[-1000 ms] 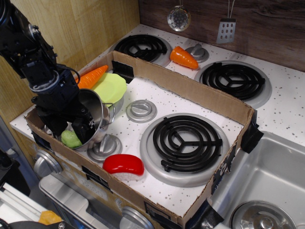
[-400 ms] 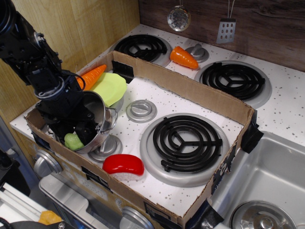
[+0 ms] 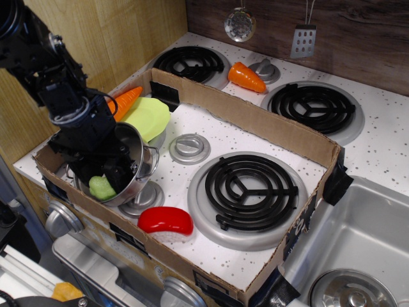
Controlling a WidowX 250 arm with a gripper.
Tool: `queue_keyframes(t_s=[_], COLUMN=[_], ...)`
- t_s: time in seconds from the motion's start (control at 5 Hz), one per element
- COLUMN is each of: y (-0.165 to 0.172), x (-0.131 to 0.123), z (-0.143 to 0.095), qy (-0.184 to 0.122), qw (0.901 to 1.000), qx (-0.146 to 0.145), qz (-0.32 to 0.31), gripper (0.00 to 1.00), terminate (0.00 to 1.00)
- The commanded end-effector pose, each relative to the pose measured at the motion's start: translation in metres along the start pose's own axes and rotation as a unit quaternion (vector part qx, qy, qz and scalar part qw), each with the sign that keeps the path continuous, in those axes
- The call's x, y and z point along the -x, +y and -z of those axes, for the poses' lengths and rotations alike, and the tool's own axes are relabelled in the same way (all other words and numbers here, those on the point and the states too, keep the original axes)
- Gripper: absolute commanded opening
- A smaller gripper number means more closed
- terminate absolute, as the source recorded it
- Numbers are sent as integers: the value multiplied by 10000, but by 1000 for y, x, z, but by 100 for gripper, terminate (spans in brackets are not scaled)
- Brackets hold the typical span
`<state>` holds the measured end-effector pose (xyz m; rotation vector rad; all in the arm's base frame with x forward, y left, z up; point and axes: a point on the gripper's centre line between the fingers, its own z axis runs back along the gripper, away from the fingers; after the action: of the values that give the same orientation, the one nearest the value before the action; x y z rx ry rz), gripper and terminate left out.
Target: Take broccoli out of pan
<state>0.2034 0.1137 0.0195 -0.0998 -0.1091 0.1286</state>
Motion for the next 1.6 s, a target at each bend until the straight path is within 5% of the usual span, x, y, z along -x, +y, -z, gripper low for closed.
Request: queue_keyframes(t_s=[0.0,0.4,1.0,1.4], y=[1,-32,-98,-134], x=[-28,-37,-72,-69], z=[-54,-95,-62,-27], qy=[-309,-346,-492,-658], qw=[9979,9944,9982,9977], qx=[-560,-957,-305,-104], qz=[-56,-267,-160,-115], gripper=[0,0,0,0], terminate=[0,0,0,0])
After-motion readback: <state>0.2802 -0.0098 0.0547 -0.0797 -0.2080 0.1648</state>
